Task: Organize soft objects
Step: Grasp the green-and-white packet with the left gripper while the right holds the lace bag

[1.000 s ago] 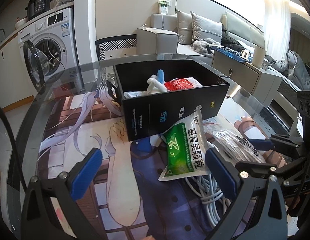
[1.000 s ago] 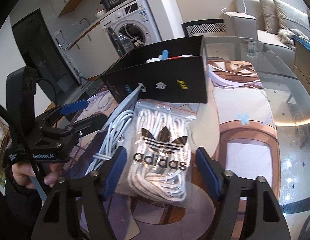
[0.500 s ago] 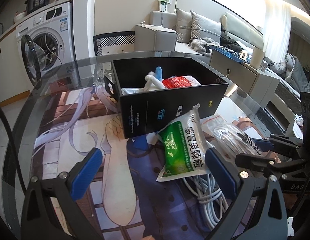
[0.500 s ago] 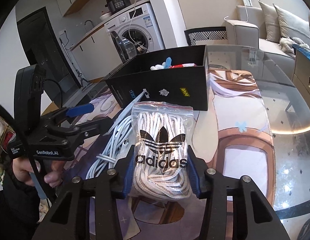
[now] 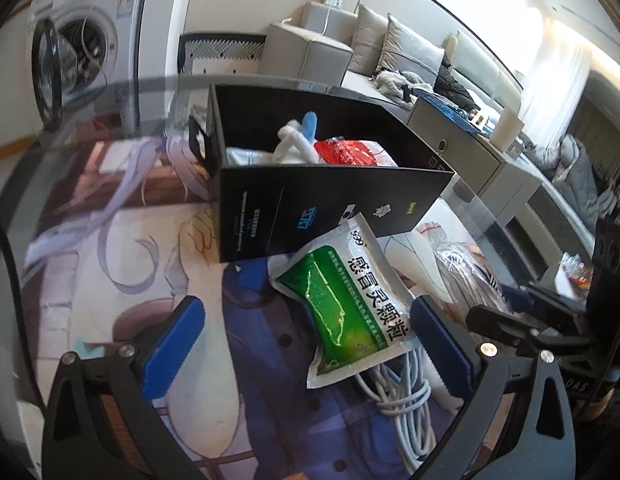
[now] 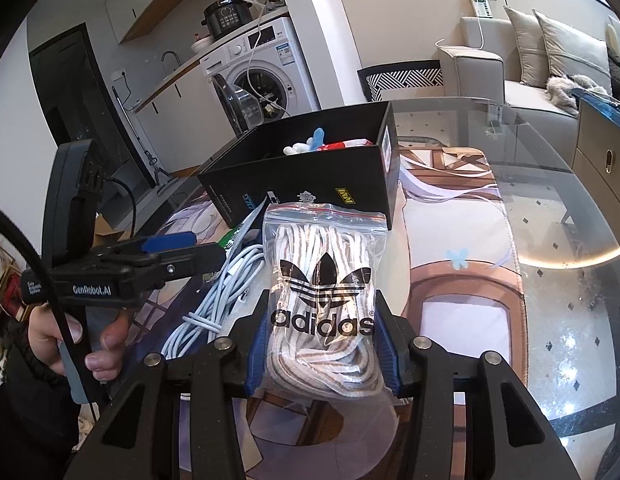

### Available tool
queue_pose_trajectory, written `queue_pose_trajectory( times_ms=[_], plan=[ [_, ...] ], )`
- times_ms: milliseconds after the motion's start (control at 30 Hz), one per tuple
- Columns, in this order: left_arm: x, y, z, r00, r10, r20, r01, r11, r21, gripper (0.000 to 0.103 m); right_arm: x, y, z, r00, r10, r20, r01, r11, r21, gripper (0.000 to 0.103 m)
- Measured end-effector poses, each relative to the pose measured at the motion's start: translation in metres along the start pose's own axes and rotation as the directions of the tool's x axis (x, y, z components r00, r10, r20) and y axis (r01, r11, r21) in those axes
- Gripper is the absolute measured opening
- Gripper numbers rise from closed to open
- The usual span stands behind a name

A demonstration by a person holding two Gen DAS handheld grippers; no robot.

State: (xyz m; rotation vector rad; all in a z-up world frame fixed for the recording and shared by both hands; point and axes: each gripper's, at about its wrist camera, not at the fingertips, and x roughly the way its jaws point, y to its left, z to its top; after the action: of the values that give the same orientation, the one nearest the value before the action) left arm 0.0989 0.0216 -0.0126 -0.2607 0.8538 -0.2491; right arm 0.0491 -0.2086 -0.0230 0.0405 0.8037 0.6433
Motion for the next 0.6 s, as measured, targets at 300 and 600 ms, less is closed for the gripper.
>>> queue_pose_trajectory(
  times_ms=[300, 600],
  plan=[
    [0.013, -0.001, 0.007, 0.993, -0.107, -0.052, 0.104, 0.992, -0.068, 0.098, 0.000, -0.003, -0.001, 1.000, -0.001, 0.000, 0.001, 1.000, 0.005, 0.046],
    [0.021, -0.018, 0.010, 0.993, -0.088, -0.073, 0.086, 0.996, -0.027, 0.056, -0.003, -0.005, 0.002, 1.000, -0.005, 0.008, 0.005, 1.000, 0.006, 0.046]
  ],
)
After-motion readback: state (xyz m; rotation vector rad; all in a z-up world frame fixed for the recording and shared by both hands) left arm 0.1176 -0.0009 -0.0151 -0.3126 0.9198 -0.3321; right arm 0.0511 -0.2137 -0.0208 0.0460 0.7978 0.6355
